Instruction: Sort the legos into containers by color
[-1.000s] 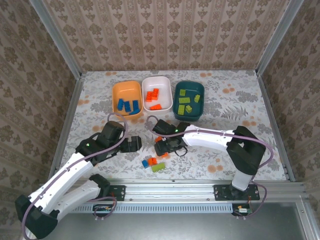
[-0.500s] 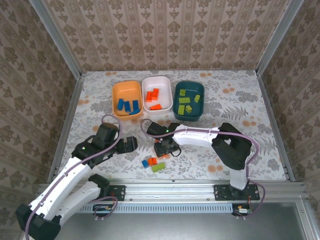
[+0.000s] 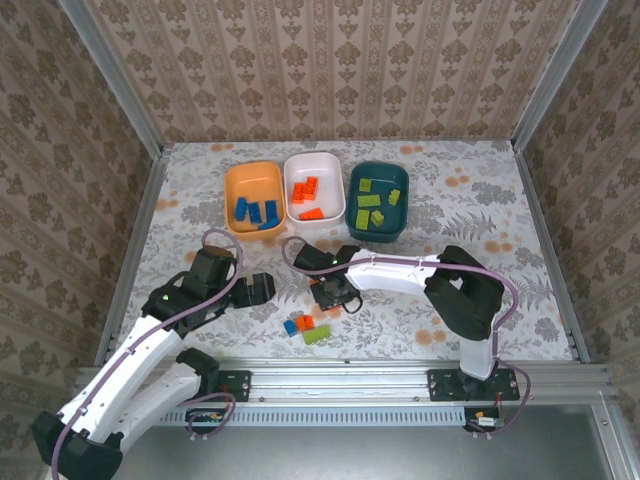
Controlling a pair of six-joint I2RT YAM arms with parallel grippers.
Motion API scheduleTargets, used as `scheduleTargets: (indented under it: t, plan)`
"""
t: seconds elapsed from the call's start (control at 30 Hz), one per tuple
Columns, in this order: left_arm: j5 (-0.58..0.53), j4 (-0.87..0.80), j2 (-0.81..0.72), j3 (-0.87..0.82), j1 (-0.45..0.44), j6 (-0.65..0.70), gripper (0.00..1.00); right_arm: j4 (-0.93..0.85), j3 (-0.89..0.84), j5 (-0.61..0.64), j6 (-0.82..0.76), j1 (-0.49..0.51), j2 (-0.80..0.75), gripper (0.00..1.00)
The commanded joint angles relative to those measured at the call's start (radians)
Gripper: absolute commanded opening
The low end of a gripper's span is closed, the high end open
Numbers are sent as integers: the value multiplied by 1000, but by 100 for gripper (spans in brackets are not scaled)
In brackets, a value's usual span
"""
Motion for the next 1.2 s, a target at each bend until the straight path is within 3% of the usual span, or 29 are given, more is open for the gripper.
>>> scheduleTargets:
  t: [0.0,0.13,0.27,0.47,0.7,1.03,1.17]
  plan:
    - [17,5,-13,-14,8,21,100,-66,-33,51,8,-19,-95,32]
    - [24,13,-11,-14,9,21,100,-69,-66,30,4,-73,-208,32]
    - [44,29,-7,-20,11,16,100,-28,-62,-73,-19,-165,-303,32]
    - [86,59,-2,-42,11,2,100,73,62,-273,-24,-330,-281,32]
    - [116,63,4,-64,11,-8,100,118,421,-399,-24,-420,22,31]
    - [130,74,18,-84,11,-12,100,-46,1071,-376,-54,-440,532,31]
    - [134,73,25,-85,11,-7,100,-93,1257,-382,-38,-445,672,30]
